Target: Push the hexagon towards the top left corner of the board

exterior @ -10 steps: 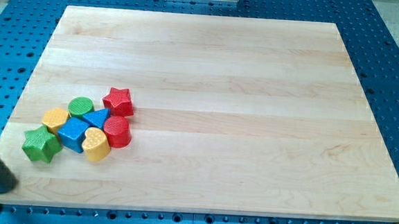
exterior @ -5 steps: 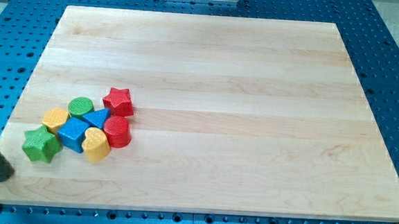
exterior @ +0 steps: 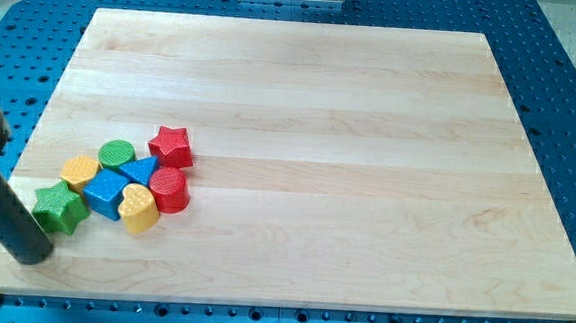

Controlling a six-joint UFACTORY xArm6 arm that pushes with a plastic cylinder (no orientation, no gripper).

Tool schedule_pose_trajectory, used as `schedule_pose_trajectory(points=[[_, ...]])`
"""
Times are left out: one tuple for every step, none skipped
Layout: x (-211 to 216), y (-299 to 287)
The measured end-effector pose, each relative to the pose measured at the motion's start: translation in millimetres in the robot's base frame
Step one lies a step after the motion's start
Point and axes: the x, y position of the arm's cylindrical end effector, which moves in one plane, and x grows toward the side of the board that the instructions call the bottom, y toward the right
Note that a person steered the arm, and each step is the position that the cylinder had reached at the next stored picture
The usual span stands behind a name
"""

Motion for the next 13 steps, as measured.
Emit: schedule_pose_trajectory(points=[[0, 6], [0, 6], [0, -3], [0, -3], [2, -4], [-27, 5], [-61, 40], [-89, 57], [-109, 54], [-118, 29], [-166, 40], [-185, 44], [-141, 25]])
